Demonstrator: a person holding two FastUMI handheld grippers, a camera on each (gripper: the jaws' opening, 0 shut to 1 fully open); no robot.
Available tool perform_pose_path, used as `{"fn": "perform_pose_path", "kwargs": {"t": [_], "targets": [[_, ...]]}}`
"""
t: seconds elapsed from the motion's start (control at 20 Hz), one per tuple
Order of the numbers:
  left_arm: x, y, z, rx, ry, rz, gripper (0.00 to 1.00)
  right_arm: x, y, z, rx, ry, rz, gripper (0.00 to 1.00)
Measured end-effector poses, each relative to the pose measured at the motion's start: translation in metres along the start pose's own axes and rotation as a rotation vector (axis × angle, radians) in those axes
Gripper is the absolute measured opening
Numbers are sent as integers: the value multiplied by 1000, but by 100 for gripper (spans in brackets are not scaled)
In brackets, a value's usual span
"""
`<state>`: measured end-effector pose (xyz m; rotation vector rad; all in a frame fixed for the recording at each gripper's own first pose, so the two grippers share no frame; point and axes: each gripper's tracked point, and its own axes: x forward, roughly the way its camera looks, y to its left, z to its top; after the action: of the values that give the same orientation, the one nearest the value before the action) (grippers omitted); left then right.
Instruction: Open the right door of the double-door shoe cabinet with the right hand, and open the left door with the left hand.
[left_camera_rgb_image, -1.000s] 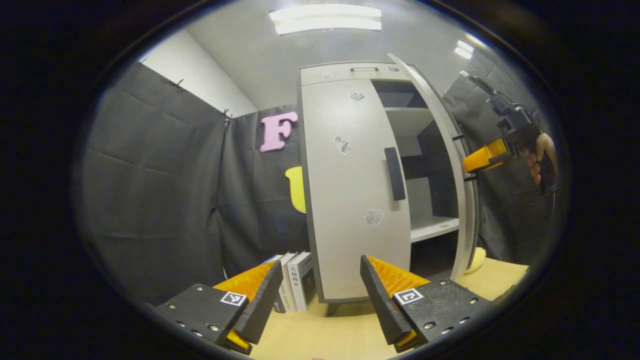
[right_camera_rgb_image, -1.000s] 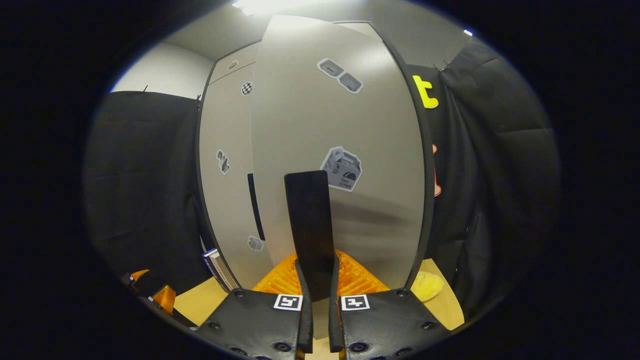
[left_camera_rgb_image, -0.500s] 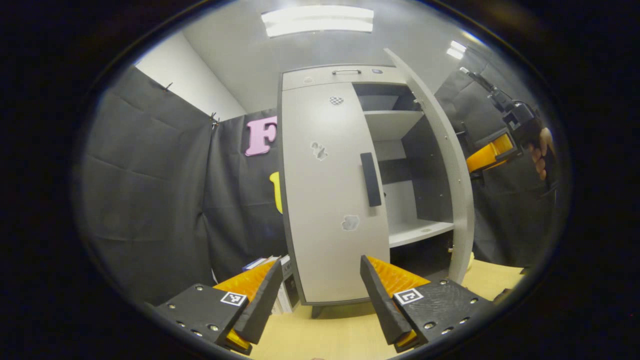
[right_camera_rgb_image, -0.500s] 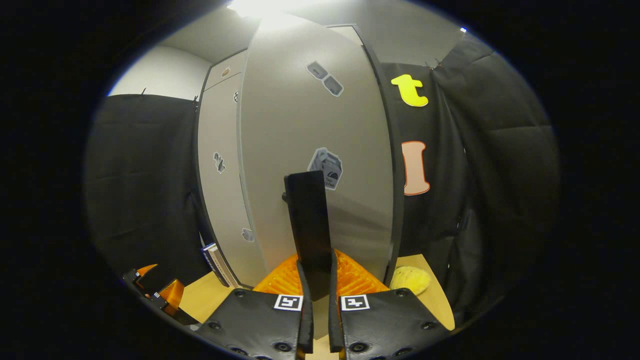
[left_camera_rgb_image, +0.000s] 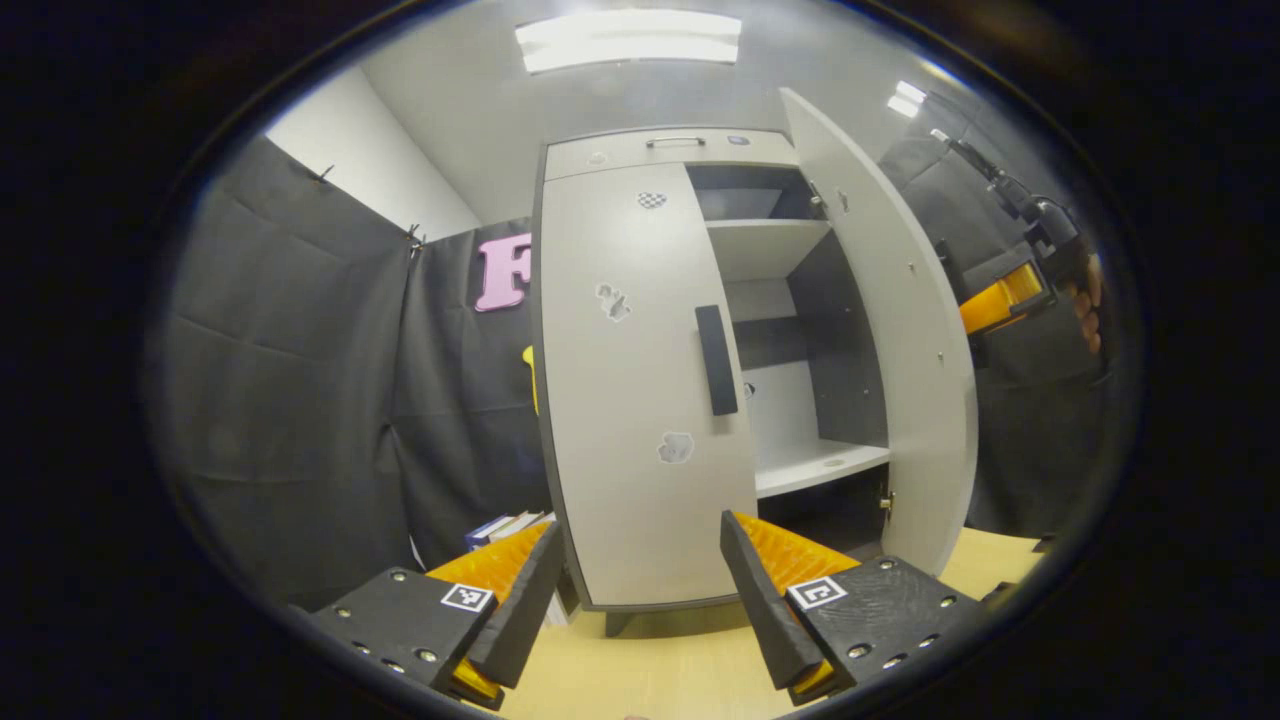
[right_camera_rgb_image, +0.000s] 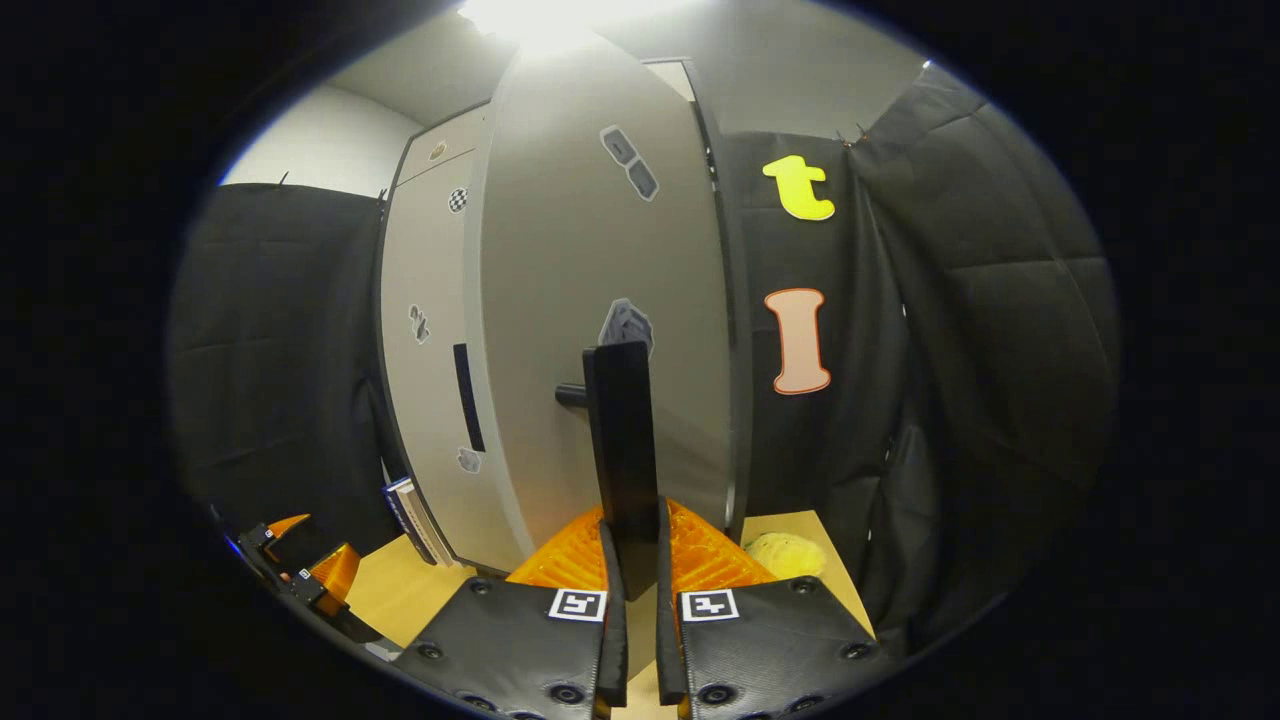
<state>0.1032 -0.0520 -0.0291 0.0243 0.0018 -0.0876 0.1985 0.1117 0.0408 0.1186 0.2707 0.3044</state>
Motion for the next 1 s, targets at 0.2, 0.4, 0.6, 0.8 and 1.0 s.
{"fn": "perform_pose_path", "kwargs": {"t": [0.2, 0.4, 0.6, 0.8, 1.0], "targets": [[1, -6, 2, 0, -4, -11, 92, -4, -15, 0, -17, 0, -46, 13], [5, -14, 3, -13, 8, -29, 92, -9, -34, -1, -33, 4, -116, 12], [14, -23, 6, -30, 17, -55, 92, -3, -69, 0, -66, -12, -214, 0], [27, -34, 19, -30, 13, -86, 92, -15, -60, 1, -37, -18, -185, 4], [50, -46, 45, -36, -15, -121, 90, -18, -68, 5, -93, -44, -222, 1]]}}
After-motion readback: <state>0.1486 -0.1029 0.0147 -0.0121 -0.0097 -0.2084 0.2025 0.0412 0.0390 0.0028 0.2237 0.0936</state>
